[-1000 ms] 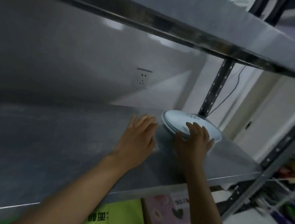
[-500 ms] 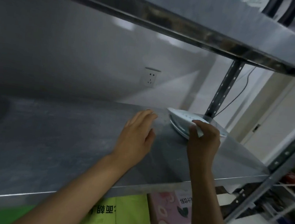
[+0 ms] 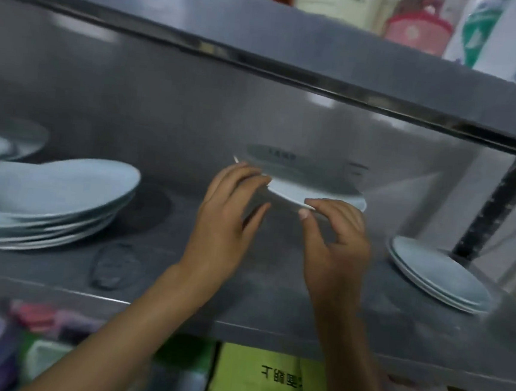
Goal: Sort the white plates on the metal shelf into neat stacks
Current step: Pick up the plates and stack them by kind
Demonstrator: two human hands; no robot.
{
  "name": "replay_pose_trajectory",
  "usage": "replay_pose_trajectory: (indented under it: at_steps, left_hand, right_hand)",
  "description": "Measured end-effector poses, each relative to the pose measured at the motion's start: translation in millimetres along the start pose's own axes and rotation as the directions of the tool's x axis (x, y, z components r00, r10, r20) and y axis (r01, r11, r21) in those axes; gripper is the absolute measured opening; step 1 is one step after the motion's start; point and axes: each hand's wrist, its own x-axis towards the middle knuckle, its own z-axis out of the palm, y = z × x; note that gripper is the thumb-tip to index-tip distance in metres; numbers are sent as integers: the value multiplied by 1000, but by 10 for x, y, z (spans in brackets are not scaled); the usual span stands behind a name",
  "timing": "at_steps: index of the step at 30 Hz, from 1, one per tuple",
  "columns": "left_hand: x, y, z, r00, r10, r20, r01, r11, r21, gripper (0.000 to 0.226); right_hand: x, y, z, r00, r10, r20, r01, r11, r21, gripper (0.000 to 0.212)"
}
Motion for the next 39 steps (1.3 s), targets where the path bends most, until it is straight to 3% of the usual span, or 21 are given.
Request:
replay_pose_trajectory:
  at_steps: [5,9,13,16,20,25,28,39]
  left_hand:
    - [90,-324,-922,992,76,-103,-52,974,222,16]
    - [103,-594,-1580,985,47,-168,18,929,370,13]
    - [116,-811,-2223,974,16,-228,98,872,479,15]
    - [134,-1010,-2624,963,-32,-268,176,827,534,15]
    - [150,-1451,-3005,943,-148,-297,294,787,542,14]
    - [228,-2074,-3111,901,-306,-306,429,723,542,12]
    - [261,-2361,-3030,877,-411,-250,476,663,579,10]
    - [314,-2597,-2800,813,-547,-201,523,533,665,7]
  right_hand:
    - [-93,-669,677,993,36,113,-71,946,316,16]
    - [-122,-1137,1161,971,-25,238,-84,897,435,22]
    - [-174,-1584,1563,926,-54,375,-150,856,495,38]
    - [-246,-1768,1811,934,-11,358,-183,845,503,44]
    - [-339,-1757,2070,942,23,335,-183,872,454,36]
    - [-335,-1527,2057,967,90,237,-185,888,420,26]
    - [-314,-1396,1999,972,151,180,-214,885,413,31]
    - [-505,-1081,2157,898,202,391,-327,901,286,30]
